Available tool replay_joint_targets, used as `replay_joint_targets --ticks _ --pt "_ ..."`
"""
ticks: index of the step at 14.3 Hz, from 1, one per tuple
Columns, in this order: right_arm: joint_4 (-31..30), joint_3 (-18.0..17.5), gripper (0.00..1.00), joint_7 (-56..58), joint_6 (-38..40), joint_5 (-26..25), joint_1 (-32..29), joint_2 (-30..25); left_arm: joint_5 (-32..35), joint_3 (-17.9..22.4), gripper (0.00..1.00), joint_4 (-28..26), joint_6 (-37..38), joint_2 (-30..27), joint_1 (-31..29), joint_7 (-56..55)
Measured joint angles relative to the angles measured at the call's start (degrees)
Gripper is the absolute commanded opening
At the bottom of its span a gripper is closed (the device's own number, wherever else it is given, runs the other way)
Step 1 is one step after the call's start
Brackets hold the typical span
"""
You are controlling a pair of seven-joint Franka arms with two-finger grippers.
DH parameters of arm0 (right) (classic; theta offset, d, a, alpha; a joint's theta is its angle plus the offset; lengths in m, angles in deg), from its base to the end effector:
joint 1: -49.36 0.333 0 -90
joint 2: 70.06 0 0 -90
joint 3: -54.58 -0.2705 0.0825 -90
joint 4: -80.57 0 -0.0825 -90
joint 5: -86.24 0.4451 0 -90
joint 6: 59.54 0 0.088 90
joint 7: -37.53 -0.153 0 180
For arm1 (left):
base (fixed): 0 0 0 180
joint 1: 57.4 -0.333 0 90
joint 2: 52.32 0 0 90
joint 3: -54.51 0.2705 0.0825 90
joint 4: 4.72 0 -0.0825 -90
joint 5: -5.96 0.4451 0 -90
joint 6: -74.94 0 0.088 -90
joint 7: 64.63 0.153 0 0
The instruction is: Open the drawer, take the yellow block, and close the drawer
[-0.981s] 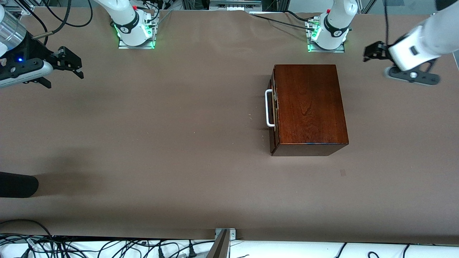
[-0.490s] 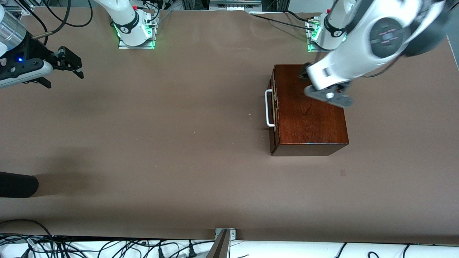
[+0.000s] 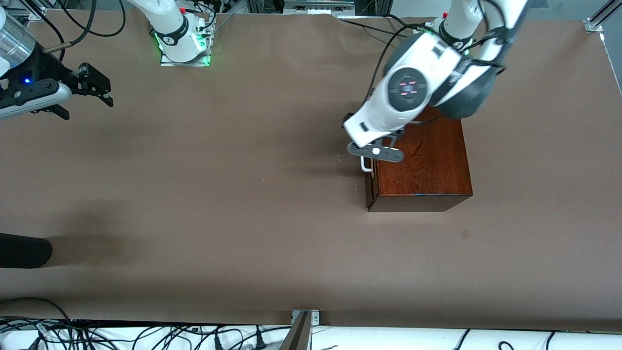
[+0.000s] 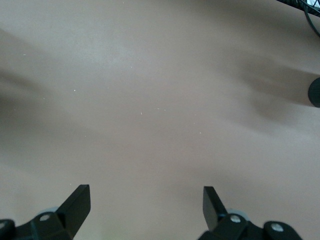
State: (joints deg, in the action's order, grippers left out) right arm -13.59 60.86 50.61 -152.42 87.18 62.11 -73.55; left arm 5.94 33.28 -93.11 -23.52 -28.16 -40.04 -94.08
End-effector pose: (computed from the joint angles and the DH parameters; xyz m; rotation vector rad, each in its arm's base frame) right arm 0.6018 0.0695 0.5356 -3.0750 -0.5291 -0.0616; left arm 0.5392 -0.4109 0.2995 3.1017 -0.2269 -0.4150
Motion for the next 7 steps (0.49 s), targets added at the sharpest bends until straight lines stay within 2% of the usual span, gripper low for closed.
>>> replay_joint_targets --ticks 3,7 --pt "0.0 0.0 1.0 0.0 0.0 0.0 0.0 0.0 6.64 -0.02 1.0 -0.02 -1.27 3.4 4.46 -6.84" --pt "0.01 0.0 1.0 0.0 0.0 -0.3 0.0 0.0 12.17 0.06 1.0 -1.46 -1.6 5.09 5.7 -9.38"
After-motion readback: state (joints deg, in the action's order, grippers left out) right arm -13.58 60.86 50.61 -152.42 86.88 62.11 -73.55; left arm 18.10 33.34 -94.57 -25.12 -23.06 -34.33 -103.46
